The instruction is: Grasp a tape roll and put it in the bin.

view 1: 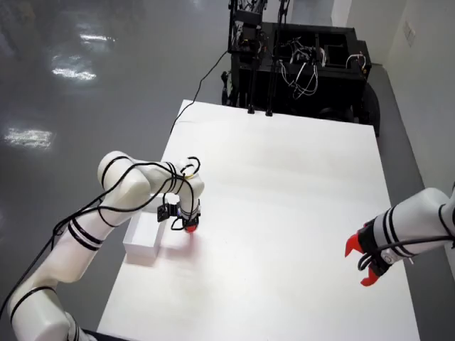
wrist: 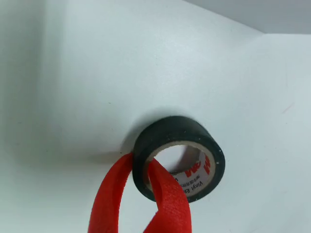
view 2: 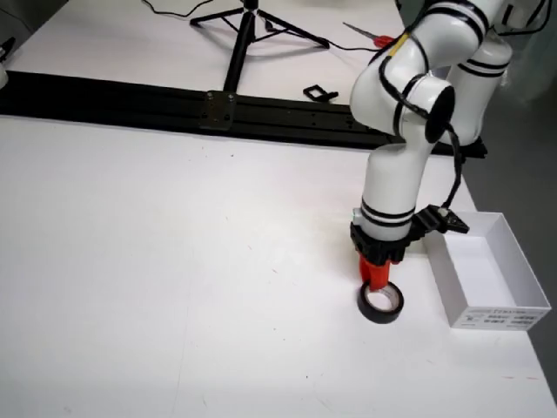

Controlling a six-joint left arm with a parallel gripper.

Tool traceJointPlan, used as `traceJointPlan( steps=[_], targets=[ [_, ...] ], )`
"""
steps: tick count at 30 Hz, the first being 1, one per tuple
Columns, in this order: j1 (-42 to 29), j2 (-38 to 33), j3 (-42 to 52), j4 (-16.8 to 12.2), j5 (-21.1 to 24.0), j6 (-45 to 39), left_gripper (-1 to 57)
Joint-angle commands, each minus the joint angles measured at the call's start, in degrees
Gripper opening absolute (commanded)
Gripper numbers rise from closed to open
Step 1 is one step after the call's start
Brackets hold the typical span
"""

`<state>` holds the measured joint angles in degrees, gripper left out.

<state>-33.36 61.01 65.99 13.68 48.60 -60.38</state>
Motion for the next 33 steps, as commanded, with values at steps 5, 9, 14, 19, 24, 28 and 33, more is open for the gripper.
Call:
traceJointPlan(
  steps=[5,9,14,19,24,28,33],
  targets=[
    [-3.29,-7.84,-6.58,1.0,13.28,2.28,-0.7],
    [-2.58,-13.38,-4.12,1.61,15.83,2.55,-0.7],
    [0.32,-23.93,4.85,2.58,16.18,2.55,-0.7],
    [4.54,-33.51,13.9,3.28,16.53,2.55,-0.7],
    [8.67,-39.31,19.7,4.34,18.11,5.01,-0.7],
    [9.99,-39.66,19.88,4.95,20.05,5.88,-0.7],
    [11.57,-40.01,19.88,4.78,21.72,5.62,-0.7]
  ],
)
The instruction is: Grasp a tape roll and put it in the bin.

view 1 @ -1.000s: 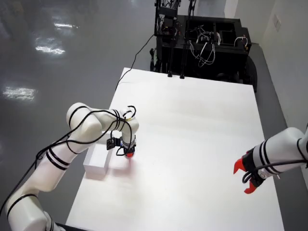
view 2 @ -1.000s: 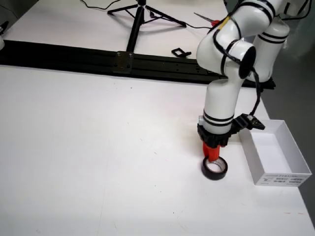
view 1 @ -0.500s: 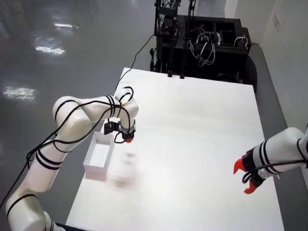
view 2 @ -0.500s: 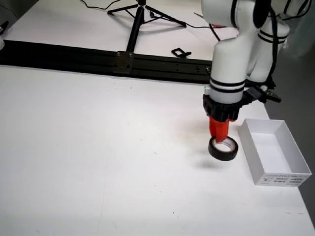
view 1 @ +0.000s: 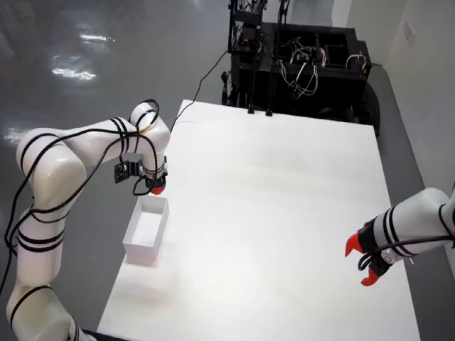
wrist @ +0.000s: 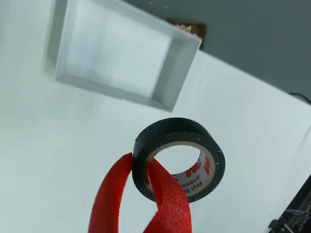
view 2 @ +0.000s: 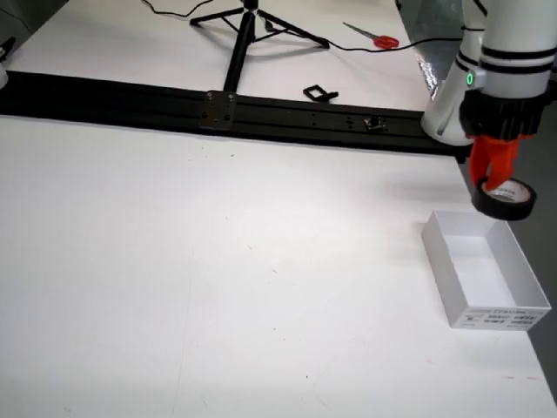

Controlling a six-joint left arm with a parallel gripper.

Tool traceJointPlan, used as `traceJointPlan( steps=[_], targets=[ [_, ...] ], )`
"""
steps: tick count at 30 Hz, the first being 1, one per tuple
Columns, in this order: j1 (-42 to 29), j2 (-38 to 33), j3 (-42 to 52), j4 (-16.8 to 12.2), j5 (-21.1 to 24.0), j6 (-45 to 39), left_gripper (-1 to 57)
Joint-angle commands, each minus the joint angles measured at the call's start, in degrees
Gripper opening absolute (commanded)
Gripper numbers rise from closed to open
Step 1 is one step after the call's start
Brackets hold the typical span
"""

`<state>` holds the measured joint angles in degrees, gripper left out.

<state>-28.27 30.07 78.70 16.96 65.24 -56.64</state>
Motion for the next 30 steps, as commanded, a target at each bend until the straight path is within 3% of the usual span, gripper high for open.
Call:
traceJointPlan(
  steps=[1,17,25,30],
  targets=[
    [6.47,-9.06,7.26,1.5,5.33,1.8,-0.7],
    [5.42,-9.24,7.87,1.41,5.77,0.65,-0.7],
    [4.36,-9.15,7.87,1.41,4.37,0.65,14.0],
    [3.84,-9.06,7.87,1.41,3.58,0.65,14.6]
  ],
)
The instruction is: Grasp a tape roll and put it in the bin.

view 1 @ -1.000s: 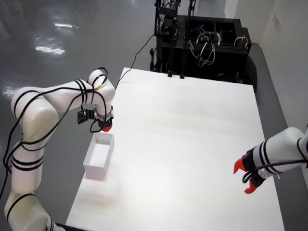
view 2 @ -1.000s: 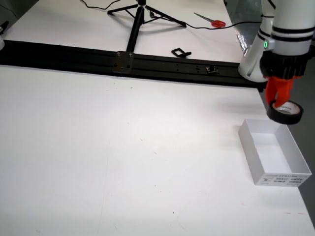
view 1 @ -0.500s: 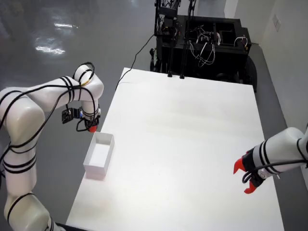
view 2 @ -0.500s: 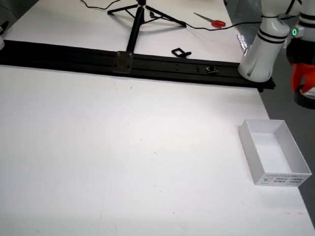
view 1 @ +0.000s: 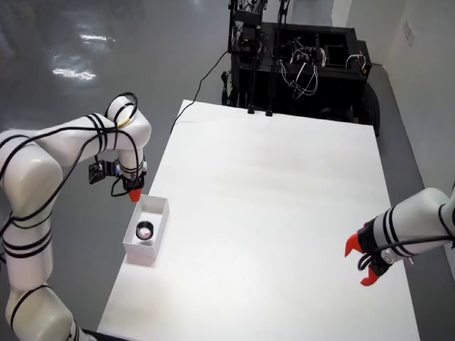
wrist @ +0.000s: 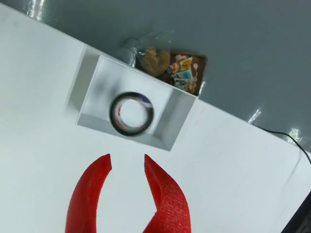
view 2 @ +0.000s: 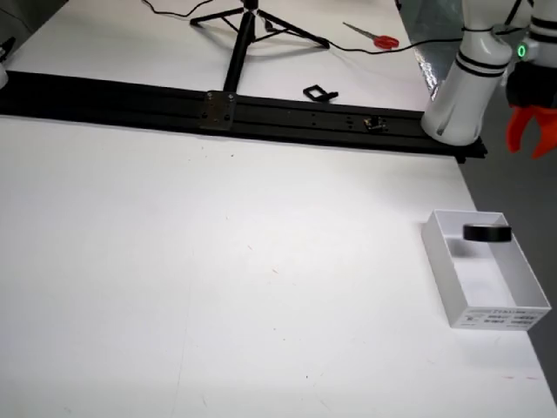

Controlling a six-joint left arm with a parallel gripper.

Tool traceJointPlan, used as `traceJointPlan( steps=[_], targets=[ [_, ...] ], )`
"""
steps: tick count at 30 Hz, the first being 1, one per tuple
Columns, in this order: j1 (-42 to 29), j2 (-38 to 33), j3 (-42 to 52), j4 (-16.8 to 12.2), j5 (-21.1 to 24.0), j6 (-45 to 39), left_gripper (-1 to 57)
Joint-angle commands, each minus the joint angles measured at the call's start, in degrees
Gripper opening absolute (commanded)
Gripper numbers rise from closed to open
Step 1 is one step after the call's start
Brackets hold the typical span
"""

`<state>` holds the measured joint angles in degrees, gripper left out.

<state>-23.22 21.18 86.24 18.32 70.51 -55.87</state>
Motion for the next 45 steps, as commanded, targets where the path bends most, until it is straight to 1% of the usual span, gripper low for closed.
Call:
traceJointPlan(
  steps=[1,2,6,9,11,16,24,27,31,35,39,42,45],
  targets=[
    [-1.39,-0.09,0.33,0.05,-2.04,-0.11,14.3],
    [-1.65,0.0,0.33,-0.04,-2.48,-0.11,14.2],
    [-5.08,0.79,0.15,-0.04,-6.17,-0.2,5.7],
    [-8.86,1.58,-0.02,-0.04,-10.22,-0.9,-0.6],
    [-11.58,2.72,-0.9,0.05,-11.8,-1.34,-0.6],
    [-17.82,6.77,-5.47,0.4,-12.59,-1.34,-0.6],
    [-28.19,15.47,-17.16,0.22,-12.85,-0.73,-0.5],
    [-31.53,18.19,-21.2,0.13,-11.89,-0.38,-0.5],
    [-34.26,18.54,-24.1,0.4,-11.97,-0.38,-0.5],
    [-35.49,17.22,-24.19,0.31,-11.01,-0.29,-0.5],
    [-35.84,16.17,-24.19,-0.22,-10.92,-0.29,-0.5],
    [-36.45,15.12,-24.37,-0.04,-11.18,-0.29,-0.2],
    [-36.54,14.06,-24.37,-0.04,-10.39,-0.29,-0.2]
  ],
)
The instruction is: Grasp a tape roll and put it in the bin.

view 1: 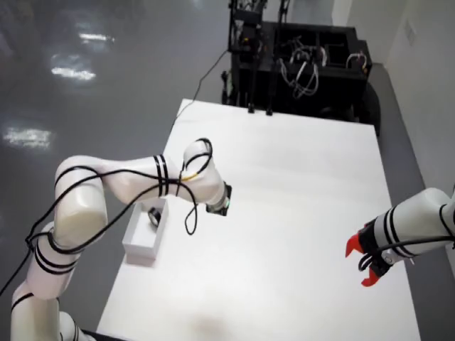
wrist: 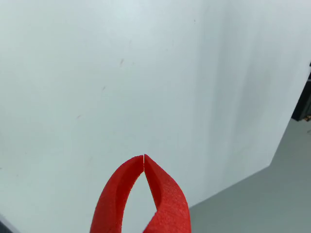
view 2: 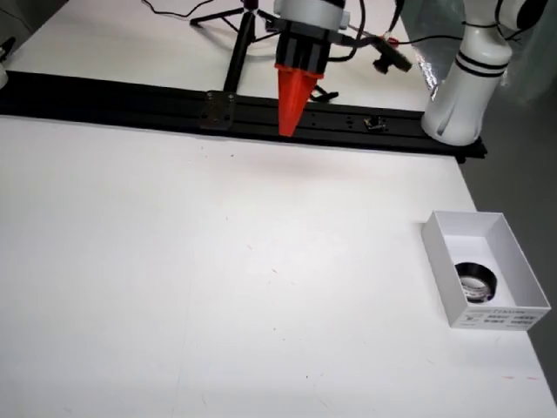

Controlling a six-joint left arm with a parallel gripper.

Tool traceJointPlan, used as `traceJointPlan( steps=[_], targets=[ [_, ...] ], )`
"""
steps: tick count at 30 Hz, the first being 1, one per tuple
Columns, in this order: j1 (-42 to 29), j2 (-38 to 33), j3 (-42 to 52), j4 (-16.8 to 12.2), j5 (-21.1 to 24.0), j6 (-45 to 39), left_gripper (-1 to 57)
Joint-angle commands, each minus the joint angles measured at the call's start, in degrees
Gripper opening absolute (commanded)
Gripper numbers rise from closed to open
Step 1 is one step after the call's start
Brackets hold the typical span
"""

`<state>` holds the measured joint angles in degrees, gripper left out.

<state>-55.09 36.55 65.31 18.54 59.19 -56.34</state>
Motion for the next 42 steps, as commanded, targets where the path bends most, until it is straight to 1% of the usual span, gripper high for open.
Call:
traceJointPlan(
  steps=[1,15,30,34,42],
  targets=[
    [-4.68,-1.65,-3.43,-0.26,1.19,0.18,-0.2],
    [-6.52,-3.15,-3.43,-0.61,2.6,0.18,-0.1],
    [-12.5,-3.15,-3.43,-0.96,2.86,0.18,-0.1],
    [-12.5,-3.15,-3.43,-1.05,2.86,0.18,-0.1],
    [-9.42,-3.15,-3.43,-1.05,2.86,0.18,-0.1]
  ],
)
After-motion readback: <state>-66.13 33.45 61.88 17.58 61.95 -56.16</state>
